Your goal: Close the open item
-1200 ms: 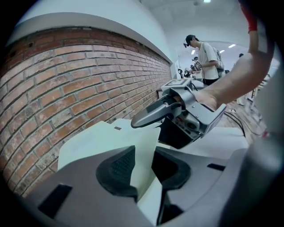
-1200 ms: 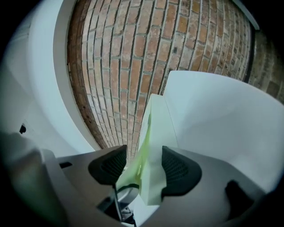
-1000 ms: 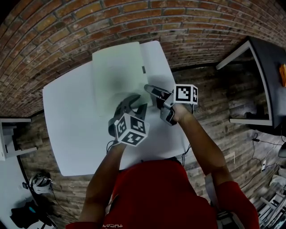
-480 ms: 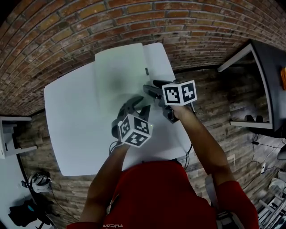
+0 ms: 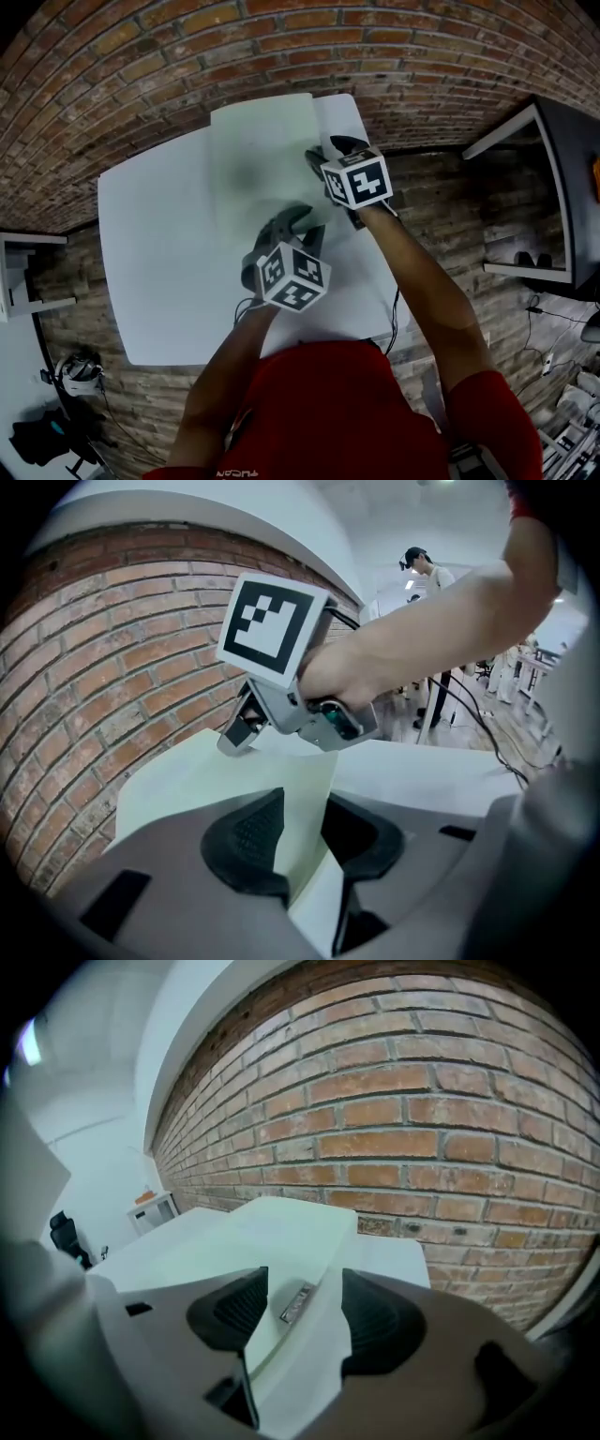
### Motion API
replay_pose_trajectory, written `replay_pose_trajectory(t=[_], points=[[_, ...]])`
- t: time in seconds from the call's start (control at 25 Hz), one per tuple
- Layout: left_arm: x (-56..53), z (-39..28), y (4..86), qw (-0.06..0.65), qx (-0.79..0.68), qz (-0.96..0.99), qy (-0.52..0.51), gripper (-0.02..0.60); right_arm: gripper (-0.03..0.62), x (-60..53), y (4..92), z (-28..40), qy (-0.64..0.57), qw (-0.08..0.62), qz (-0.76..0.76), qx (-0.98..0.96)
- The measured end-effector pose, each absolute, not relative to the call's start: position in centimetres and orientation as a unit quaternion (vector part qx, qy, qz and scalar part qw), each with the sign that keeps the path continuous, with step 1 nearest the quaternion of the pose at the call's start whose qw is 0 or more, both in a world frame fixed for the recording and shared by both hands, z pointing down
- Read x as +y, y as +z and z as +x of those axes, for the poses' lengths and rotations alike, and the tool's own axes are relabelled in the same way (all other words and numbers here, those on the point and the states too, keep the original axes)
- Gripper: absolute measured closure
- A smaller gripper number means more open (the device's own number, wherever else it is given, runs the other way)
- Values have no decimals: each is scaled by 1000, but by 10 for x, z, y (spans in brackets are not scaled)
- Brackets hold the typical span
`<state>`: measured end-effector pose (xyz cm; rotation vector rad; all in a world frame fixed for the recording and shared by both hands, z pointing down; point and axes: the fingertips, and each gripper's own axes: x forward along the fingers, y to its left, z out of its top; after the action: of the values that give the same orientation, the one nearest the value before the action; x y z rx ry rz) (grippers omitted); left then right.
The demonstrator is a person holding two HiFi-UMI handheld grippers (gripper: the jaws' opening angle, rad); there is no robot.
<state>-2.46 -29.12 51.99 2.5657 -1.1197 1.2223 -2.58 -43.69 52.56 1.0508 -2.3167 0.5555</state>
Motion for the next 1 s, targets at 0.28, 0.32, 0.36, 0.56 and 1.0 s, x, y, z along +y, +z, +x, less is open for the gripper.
replay_pose_trajectory(t=[0.28, 0.32, 0.36, 0.56, 1.0], points=[[-292, -26, 519, 39, -361, 840, 402, 463, 361, -442, 534, -30, 177, 301, 376, -858], [-292, -26, 519, 38, -360, 841, 402, 462, 361, -442, 535, -31, 174, 305, 374, -859], [-292, -26, 520, 36, -359, 841, 402, 461, 361, -442, 536, -32, 173, 307, 372, -859], [-290, -24, 519, 31, -348, 847, 401, 440, 361, -442, 534, -30, 172, 313, 375, -856], [-274, -14, 513, 17, -311, 872, 378, 390, 361, -440, 537, -31, 169, 304, 370, -861]])
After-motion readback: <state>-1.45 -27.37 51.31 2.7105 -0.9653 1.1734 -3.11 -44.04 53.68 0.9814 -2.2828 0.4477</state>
